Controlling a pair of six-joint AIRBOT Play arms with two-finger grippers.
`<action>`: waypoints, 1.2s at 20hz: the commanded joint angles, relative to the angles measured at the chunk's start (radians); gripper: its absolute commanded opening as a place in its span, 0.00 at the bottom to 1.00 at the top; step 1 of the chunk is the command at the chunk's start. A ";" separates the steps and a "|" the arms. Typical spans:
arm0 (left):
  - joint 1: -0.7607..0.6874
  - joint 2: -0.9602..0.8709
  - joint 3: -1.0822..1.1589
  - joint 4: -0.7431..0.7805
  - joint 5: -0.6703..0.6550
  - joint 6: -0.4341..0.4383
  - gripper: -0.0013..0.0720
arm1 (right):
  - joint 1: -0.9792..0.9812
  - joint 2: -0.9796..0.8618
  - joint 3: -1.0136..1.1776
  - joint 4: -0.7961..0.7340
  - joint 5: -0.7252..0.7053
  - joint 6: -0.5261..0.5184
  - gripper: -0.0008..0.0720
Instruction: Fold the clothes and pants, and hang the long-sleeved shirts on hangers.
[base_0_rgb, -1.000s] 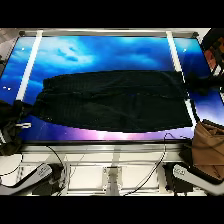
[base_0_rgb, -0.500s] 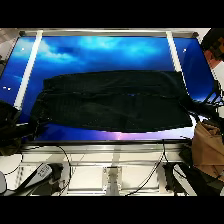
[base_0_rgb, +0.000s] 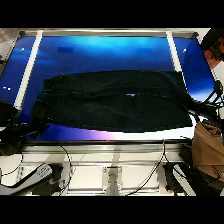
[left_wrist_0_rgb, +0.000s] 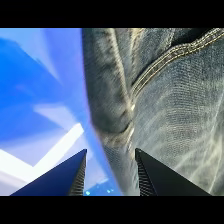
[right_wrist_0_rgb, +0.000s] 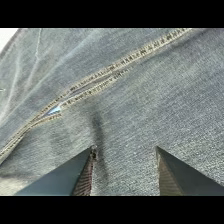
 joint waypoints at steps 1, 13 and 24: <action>-0.070 -0.068 0.000 -0.107 0.094 0.063 0.52 | 0.000 0.000 0.043 0.004 0.046 0.000 0.60; -0.158 -0.124 0.031 -0.271 0.152 0.296 0.05 | -0.070 0.047 -0.012 -0.138 0.335 0.139 0.50; -0.303 0.078 0.031 -0.312 0.063 0.293 0.05 | -0.497 0.180 -0.452 0.133 0.265 -0.006 0.44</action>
